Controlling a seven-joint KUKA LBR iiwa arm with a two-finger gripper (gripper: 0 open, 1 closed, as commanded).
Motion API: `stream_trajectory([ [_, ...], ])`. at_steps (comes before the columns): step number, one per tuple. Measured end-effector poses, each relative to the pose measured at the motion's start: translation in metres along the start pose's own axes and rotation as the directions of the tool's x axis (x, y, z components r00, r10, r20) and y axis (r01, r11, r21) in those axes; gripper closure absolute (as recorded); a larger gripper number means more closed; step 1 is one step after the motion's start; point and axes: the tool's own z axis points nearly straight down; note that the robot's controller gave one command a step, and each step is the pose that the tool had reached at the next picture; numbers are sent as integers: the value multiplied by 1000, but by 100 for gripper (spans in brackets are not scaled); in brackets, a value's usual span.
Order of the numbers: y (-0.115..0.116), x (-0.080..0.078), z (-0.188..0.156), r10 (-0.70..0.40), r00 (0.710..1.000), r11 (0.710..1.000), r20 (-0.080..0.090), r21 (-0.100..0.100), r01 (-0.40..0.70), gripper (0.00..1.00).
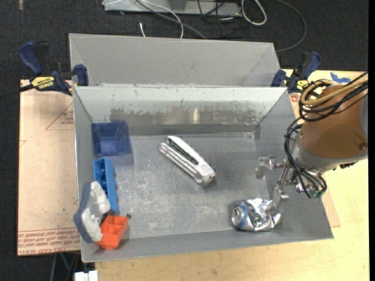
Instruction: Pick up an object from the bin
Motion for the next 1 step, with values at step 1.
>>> stream_trajectory([
  [1,0,0,0,0,1000,1000,0,0,0,0],
])
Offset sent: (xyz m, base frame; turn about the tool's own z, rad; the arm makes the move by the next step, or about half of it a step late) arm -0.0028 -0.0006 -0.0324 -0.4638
